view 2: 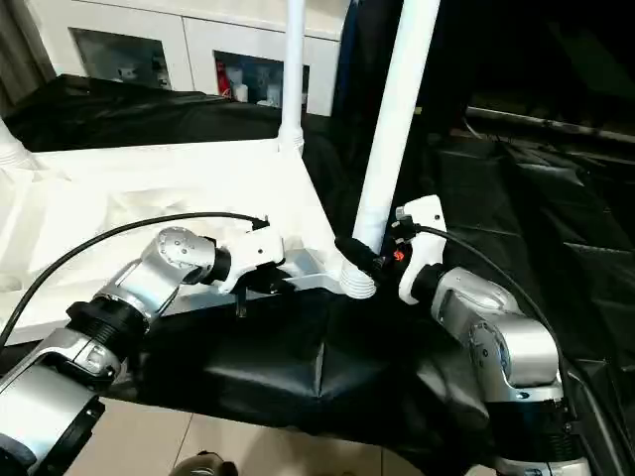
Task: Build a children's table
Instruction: Rotate table base
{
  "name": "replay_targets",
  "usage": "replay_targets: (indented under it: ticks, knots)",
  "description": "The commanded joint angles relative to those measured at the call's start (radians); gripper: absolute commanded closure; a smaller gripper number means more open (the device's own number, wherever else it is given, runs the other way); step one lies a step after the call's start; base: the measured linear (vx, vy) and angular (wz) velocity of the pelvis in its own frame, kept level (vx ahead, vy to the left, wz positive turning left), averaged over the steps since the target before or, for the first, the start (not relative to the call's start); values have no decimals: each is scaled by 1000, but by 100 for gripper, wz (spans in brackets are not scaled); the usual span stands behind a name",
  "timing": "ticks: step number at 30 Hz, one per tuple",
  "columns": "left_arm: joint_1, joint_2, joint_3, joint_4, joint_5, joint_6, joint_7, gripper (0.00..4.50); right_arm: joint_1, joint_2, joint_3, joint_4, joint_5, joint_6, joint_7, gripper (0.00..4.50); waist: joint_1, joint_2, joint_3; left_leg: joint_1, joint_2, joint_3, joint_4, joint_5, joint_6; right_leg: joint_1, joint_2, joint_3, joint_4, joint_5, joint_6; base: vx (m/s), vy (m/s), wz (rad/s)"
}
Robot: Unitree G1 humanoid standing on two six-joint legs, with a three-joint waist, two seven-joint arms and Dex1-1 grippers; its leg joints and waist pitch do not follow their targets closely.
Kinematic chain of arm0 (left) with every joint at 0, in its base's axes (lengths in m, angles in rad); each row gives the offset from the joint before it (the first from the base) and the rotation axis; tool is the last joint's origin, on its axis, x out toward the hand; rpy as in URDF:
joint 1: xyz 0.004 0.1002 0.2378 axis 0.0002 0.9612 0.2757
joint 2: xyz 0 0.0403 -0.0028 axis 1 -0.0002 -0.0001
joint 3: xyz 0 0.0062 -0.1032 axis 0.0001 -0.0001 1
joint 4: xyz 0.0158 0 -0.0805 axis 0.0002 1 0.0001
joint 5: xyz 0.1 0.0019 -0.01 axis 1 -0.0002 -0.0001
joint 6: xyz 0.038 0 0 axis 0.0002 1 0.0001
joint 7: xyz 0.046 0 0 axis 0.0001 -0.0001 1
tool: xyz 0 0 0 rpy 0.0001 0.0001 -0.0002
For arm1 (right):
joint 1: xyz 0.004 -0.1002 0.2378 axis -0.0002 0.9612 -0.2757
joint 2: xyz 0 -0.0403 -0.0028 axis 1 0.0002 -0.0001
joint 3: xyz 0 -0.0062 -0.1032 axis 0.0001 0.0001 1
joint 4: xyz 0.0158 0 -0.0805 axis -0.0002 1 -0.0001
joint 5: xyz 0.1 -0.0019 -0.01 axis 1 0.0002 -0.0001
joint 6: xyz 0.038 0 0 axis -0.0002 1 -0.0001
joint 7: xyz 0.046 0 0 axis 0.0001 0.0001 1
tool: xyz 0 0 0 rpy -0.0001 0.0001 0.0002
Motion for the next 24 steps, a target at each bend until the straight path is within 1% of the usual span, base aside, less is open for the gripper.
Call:
replay_targets:
  ticks: [1,3,6,7,10,12,13,14,16,17,18,19,20,21,22,23,24]
  knots:
    - [-27,-7,9,2,-2,-19,-5,448,7,-11,-14,-27,5,-2,7,260,1,4,-77,36,101,-60,-87,-287,-52,30,-133,67,-92,-330,-180,0,0,0]
    - [-26,-8,10,5,-5,-23,-9,448,7,-11,-14,-27,5,-1,8,260,1,4,-77,35,101,-60,-89,-288,-52,31,-133,66,-90,-329,-179,0,0,0]
    - [-16,-13,29,6,-30,-30,-21,449,4,-10,-13,-24,5,-1,8,260,1,4,-77,35,100,-59,-88,-288,-51,31,-134,67,-93,-335,-178,0,0,0]
    - [-12,-13,30,3,-32,-31,-21,449,5,-11,-14,-25,6,0,9,260,0,1,-77,34,100,-59,-88,-286,-50,31,-133,67,-92,-336,-177,0,0,0]
    - [-6,-9,29,1,-34,-33,-24,449,4,-11,-14,-22,6,-1,10,260,1,3,-76,35,100,-59,-87,-283,-47,30,-134,67,-93,-347,-174,0,0,0]
    - [4,-11,43,0,-49,-37,-23,450,-8,-5,-16,-9,2,-8,4,260,0,2,-76,34,100,-59,-88,-279,-46,30,-134,67,-93,-343,-175,0,0,0]
    - [4,-12,44,0,-50,-39,-21,450,-9,-4,-16,-8,2,-9,3,260,0,-1,-76,33,101,-59,-88,-278,-45,31,-134,67,-92,-343,-175,0,0,0]
    - [8,-13,55,0,-59,-47,-15,450,-21,2,-16,5,-3,-17,-3,260,0,1,-77,34,100,-59,-88,-274,-44,31,-134,67,-92,-341,-175,0,0,0]
    - [14,-15,68,-1,-68,-50,-10,450,-35,8,-14,23,-10,-26,-7,260,-1,2,-76,33,99,-59,-87,-279,-44,30,-135,67,-93,-351,-177,0,0,0]
    - [28,-17,85,-8,-79,-51,-6,450,-60,19,-6,57,-21,-40,-11,260,-2,2,-77,33,99,-59,-86,-279,-45,30,-136,66,-94,-353,-178,0,0,0]
    - [34,-18,91,-12,-83,-52,-5,450,-68,23,-3,68,-25,-44,-11,260,-5,1,-77,32,98,-59,-86,-278,-46,30,-136,66,-94,-359,-181,0,0,0]
    - [50,-18,99,-23,-90,-55,2,450,-88,27,14,106,-43,-65,-4,260,-5,-3,-76,32,99,-58,-86,-275,-45,30,-134,66,-94,-363,-176,0,0,0]
    - [51,-18,99,-24,-91,-55,2,450,-89,27,15,108,-44,-66,-4,260,-7,1,-77,33,99,-59,-87,-278,-48,29,-133,65,-92,-361,-179,0,0,0]
    - [55,-19,101,-27,-91,-56,4,450,-93,28,20,117,-49,-71,-1,260,-6,3,-78,35,100,-57,-86,-275,-48,27,-133,65,-93,-356,-178,0,0,0]
    - [62,-17,101,-32,-91,-55,5,450,-103,31,27,137,-57,-84,3,260,-7,-5,-78,34,100,-56,-86,-269,-45,28,-132,66,-92,-347,-178,0,0,0]
    - [74,-15,101,-41,-92,-55,5,450,-119,38,33,168,-66,-99,5,260,-6,-5,-78,32,100,-56,-87,-256,-42,30,-133,66,-88,-332,-180,0,0,0]
    - [91,-12,100,-54,-89,-54,9,450,-147,49,44,221,-81,-123,13,260,-10,-8,-78,31,100,-55,-87,-250,-38,29,-132,66,-87,-322,-185,0,0,0]
